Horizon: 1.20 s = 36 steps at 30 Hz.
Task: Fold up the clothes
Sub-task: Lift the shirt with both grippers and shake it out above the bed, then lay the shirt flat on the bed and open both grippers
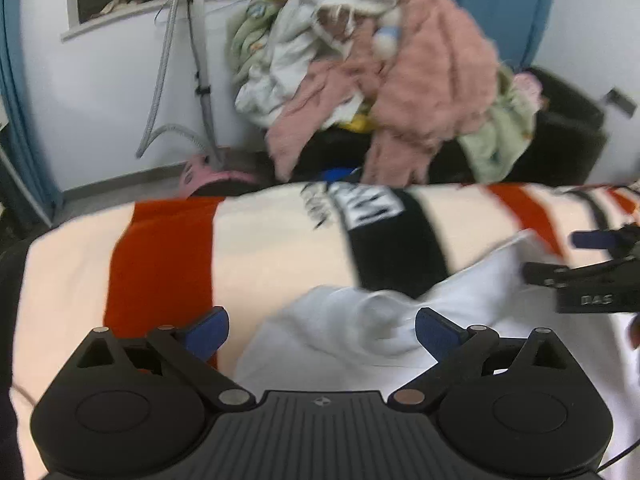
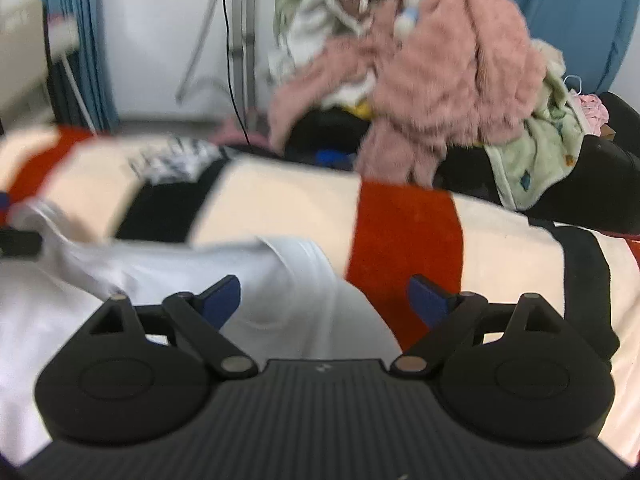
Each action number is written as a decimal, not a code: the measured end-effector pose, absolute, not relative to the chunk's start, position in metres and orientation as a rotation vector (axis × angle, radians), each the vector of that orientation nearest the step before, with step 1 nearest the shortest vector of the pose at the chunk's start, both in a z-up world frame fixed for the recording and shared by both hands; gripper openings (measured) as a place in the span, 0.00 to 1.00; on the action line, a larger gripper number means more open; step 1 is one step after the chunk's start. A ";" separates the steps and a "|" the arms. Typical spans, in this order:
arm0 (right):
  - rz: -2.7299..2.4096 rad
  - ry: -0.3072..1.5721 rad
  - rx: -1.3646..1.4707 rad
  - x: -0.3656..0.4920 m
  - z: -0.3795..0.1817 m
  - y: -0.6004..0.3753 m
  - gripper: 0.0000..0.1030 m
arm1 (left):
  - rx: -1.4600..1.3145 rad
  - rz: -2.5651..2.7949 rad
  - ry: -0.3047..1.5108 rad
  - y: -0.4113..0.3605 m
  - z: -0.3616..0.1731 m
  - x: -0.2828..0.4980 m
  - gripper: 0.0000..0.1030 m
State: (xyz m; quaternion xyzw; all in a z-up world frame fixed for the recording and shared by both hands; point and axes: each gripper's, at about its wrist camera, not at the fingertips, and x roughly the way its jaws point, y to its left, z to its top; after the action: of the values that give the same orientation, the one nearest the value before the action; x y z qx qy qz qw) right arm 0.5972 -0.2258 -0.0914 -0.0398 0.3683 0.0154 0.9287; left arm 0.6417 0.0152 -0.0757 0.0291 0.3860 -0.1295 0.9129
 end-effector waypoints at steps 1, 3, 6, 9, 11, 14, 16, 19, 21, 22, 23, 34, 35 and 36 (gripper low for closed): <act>0.037 0.724 -0.058 0.587 -0.081 -0.225 0.89 | 0.054 -0.274 0.769 0.016 -0.067 0.635 0.98; 0.038 0.654 -0.025 0.559 -0.065 -0.222 0.89 | 0.050 -0.273 0.693 0.017 -0.045 0.610 0.98; 0.031 0.565 0.022 0.511 -0.040 -0.221 0.89 | 0.028 -0.241 0.585 0.027 -0.012 0.548 1.00; 0.009 0.487 0.053 0.437 -0.021 -0.219 0.89 | -0.005 -0.208 0.523 0.032 0.016 0.477 1.00; -0.010 0.438 0.066 0.389 -0.011 -0.219 0.89 | -0.019 -0.184 0.480 0.034 0.034 0.419 1.00; 0.010 0.410 0.094 0.313 -0.006 -0.217 0.89 | -0.016 -0.175 0.421 0.036 0.044 0.342 1.00; 0.013 0.381 0.086 0.266 -0.005 -0.215 0.89 | 0.013 -0.169 0.382 0.032 0.049 0.293 1.00; 0.002 0.332 0.089 0.203 -0.003 -0.215 0.89 | 0.043 -0.164 0.365 0.026 0.052 0.226 1.00; 0.014 0.293 0.065 0.167 -0.001 -0.212 0.89 | 0.057 -0.163 0.346 0.019 0.051 0.184 1.00; 0.019 0.274 0.054 0.150 -0.001 -0.211 0.89 | 0.068 -0.166 0.340 0.015 0.049 0.164 1.00; 0.018 0.256 0.053 0.136 -0.001 -0.211 0.89 | 0.073 -0.170 0.335 0.013 0.045 0.146 1.00; 0.047 0.233 0.164 0.080 -0.048 -0.218 0.89 | -0.039 -0.172 0.370 0.015 -0.023 0.050 1.00; 0.045 0.237 0.158 0.081 -0.051 -0.217 0.89 | -0.044 -0.158 0.384 0.015 -0.025 0.053 1.00; 0.037 0.237 0.159 0.082 -0.051 -0.217 0.89 | -0.060 -0.149 0.396 0.018 -0.027 0.057 1.00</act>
State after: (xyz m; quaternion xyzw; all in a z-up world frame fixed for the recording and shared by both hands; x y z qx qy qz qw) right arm 0.0822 -0.2170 -0.0510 0.0791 0.1183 0.0185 0.9897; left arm 0.0571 0.0177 -0.0270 -0.0297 0.1965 -0.0740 0.9773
